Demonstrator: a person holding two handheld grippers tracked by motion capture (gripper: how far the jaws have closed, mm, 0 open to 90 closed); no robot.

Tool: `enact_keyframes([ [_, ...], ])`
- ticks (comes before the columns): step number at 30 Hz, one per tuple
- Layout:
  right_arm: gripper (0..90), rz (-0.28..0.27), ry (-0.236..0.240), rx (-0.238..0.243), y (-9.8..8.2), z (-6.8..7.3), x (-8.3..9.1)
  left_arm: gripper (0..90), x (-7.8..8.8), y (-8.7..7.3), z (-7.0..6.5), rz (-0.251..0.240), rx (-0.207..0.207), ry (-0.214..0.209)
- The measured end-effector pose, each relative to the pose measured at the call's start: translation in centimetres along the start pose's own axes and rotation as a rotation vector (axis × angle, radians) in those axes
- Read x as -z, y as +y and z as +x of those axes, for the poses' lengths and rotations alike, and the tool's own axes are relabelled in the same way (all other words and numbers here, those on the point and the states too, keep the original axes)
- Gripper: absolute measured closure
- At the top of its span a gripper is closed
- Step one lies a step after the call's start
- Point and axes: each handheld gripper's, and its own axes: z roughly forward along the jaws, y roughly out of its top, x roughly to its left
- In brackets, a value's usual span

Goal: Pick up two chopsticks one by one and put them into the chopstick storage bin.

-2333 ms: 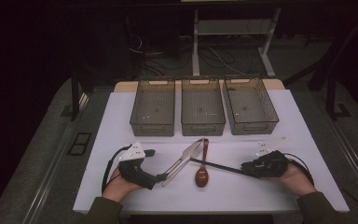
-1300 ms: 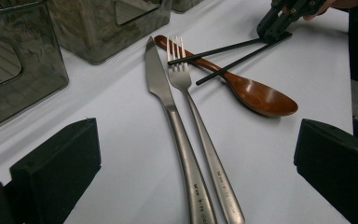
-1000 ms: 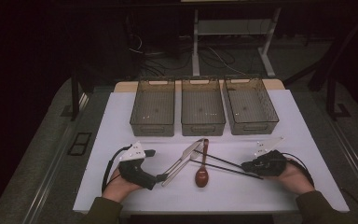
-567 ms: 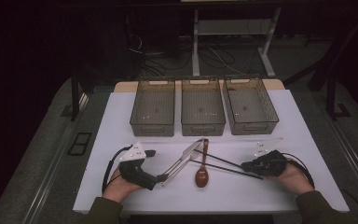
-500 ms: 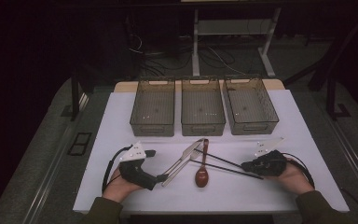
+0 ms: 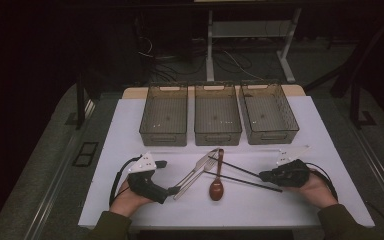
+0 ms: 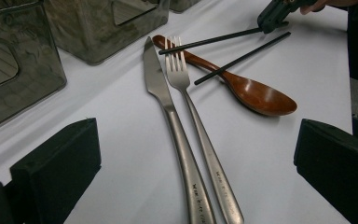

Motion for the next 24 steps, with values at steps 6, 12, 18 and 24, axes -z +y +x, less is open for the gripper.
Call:
enact_keyframes([
  [6,84.6,-0.054,0.006,-0.013,0.2,-0.1,0.8,0.0,0.0,0.0,0.0,0.002,0.000,0.000],
  [12,84.6,-0.091,0.025,-0.026,0.2,-0.2,1.4,0.0,-0.1,0.0,0.0,0.001,-0.003,-0.001],
  [18,84.6,-0.102,0.034,-0.040,0.5,-0.1,1.7,0.0,-0.1,-0.1,0.0,-0.001,-0.005,0.003],
  [24,84.6,-0.131,0.036,-0.054,1.3,-0.1,2.2,0.0,-0.1,-0.2,0.1,-0.011,0.011,0.004],
])
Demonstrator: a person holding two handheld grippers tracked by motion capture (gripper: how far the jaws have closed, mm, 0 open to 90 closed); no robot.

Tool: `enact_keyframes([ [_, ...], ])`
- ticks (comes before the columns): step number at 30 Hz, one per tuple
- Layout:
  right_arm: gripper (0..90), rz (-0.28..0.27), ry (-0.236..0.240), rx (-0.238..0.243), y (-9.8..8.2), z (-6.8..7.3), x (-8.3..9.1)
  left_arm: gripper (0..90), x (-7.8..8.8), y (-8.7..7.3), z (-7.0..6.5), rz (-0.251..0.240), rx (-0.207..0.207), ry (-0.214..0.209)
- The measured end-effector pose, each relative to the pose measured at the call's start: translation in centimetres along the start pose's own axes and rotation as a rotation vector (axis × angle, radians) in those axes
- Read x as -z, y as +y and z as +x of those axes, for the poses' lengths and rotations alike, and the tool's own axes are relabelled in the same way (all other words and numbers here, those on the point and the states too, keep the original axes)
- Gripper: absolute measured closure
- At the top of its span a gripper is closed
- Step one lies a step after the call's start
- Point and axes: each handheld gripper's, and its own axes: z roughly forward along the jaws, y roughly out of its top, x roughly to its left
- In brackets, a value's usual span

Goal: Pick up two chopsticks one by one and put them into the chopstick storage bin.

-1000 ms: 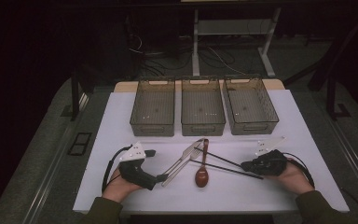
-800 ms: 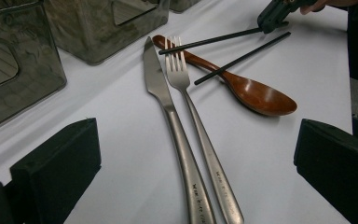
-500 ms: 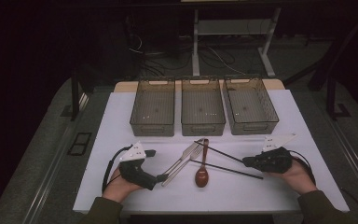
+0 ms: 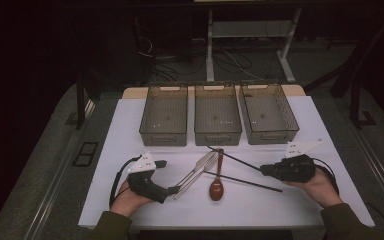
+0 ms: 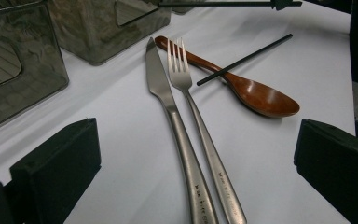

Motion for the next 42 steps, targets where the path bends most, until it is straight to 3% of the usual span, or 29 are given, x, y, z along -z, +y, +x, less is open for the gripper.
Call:
enact_keyframes([
  [9,84.5,-0.003,-0.032,-0.042,1.5,0.2,-0.1,0.0,-0.1,0.0,-0.1,0.001,0.012,0.004],
  [26,84.5,0.035,-0.096,-0.064,5.0,0.7,-2.0,0.0,-0.2,0.1,-0.6,-0.011,-0.003,0.011],
  [42,84.5,-0.021,-0.112,-0.069,9.3,0.6,-3.9,0.0,0.1,0.0,-0.5,-0.031,0.000,0.015],
])
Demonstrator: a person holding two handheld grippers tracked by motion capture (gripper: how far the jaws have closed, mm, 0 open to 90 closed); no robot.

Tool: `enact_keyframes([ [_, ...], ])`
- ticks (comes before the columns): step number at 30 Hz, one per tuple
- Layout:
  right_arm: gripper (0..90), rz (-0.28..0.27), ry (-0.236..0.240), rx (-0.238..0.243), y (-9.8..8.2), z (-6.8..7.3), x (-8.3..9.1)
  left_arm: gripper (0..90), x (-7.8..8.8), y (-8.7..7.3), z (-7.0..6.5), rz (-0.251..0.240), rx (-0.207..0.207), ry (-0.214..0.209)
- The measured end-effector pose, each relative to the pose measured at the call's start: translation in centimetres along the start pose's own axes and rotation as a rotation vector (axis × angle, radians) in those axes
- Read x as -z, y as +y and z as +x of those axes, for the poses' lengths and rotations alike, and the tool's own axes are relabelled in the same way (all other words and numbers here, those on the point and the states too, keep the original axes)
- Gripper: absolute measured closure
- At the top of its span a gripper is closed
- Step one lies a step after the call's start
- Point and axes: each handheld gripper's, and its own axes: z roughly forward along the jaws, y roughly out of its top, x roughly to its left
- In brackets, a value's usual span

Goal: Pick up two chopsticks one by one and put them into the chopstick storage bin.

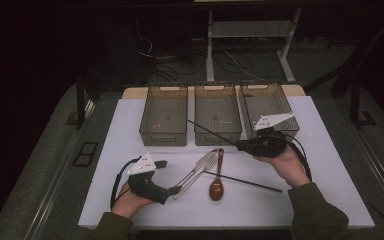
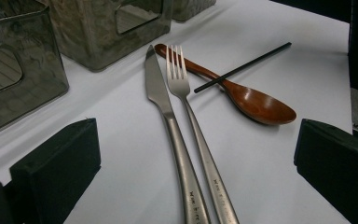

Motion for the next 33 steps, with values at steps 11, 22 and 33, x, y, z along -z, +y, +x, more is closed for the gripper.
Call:
enact_keyframes([
  [11,84.6,0.014,-0.049,-0.031,3.0,-0.3,-1.5,0.0,0.0,0.0,0.0,0.003,-0.009,0.010],
  [22,84.5,0.022,-0.072,-0.041,6.1,-0.3,-3.9,0.0,-0.1,0.0,0.1,-0.001,-0.014,0.013],
  [33,84.5,0.050,-0.093,-0.058,9.3,-0.2,-7.7,0.0,-0.1,0.0,0.0,-0.004,-0.013,0.000],
])
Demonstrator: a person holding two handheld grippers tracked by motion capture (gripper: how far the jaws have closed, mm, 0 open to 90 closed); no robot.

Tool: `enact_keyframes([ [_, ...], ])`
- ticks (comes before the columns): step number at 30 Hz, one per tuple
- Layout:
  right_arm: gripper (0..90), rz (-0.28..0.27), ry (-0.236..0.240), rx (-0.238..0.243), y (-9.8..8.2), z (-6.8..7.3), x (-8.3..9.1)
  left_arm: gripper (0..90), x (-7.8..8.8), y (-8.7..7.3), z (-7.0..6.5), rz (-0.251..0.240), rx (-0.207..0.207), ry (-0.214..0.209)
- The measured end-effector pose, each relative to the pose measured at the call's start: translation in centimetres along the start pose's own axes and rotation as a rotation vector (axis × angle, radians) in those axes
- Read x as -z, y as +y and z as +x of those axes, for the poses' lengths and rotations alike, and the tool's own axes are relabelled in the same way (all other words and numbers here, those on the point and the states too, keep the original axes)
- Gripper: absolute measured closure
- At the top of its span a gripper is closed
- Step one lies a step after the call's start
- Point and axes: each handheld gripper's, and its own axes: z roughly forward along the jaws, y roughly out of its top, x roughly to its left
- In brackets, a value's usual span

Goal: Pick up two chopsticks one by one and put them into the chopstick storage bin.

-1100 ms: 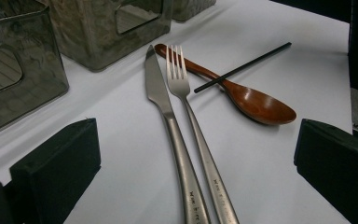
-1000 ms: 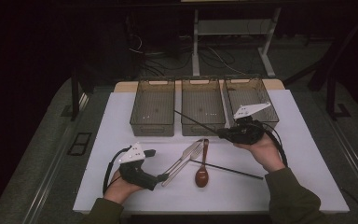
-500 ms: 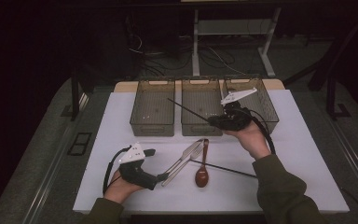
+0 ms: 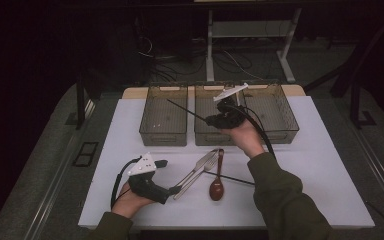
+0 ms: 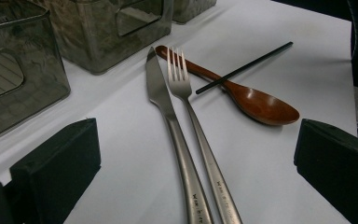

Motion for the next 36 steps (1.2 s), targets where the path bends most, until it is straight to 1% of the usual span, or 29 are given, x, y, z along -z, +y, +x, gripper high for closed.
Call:
enact_keyframes([
  [3,84.5,0.008,-0.012,-0.007,0.7,0.1,-1.1,0.0,0.0,0.0,0.0,0.000,-0.005,-0.001],
  [4,84.5,0.012,-0.011,-0.012,1.0,0.1,-1.4,0.0,0.0,0.0,0.0,-0.007,0.002,0.000],
  [7,84.5,0.028,-0.018,-0.027,1.7,0.0,-2.5,0.0,0.0,0.0,0.1,-0.007,0.002,-0.002],
  [13,84.5,0.054,-0.035,-0.036,2.9,0.1,-4.5,0.0,0.1,0.0,0.2,-0.015,0.010,-0.003],
  [18,84.5,0.071,-0.038,-0.051,4.0,0.1,-6.3,0.0,0.1,0.1,0.2,-0.019,0.012,-0.013],
  [21,84.4,0.093,-0.045,-0.055,4.8,0.6,-7.3,0.0,0.1,0.1,0.3,-0.023,0.008,-0.013],
  [26,84.4,0.132,-0.048,-0.068,5.6,1.4,-9.3,0.0,0.2,0.1,0.4,-0.026,0.015,-0.016],
  [28,84.3,0.145,-0.058,-0.067,5.9,1.7,-10.0,0.0,0.2,0.1,0.4,-0.025,0.013,-0.018],
  [30,83.4,0.138,-0.055,-0.069,6.1,2.0,-10.6,0.0,0.1,0.1,0.4,-0.025,0.012,-0.021],
  [32,78.8,0.128,-0.048,-0.071,6.2,2.2,-10.8,0.0,0.1,0.1,0.4,-0.023,0.010,-0.021],
  [35,70.9,0.101,-0.041,-0.053,6.2,2.1,-10.4,0.0,0.1,0.1,0.4,-0.026,0.013,-0.019],
  [36,68.4,0.091,-0.033,-0.055,6.2,2.1,-10.1,0.0,0.1,0.1,0.4,-0.026,0.014,-0.018],
])
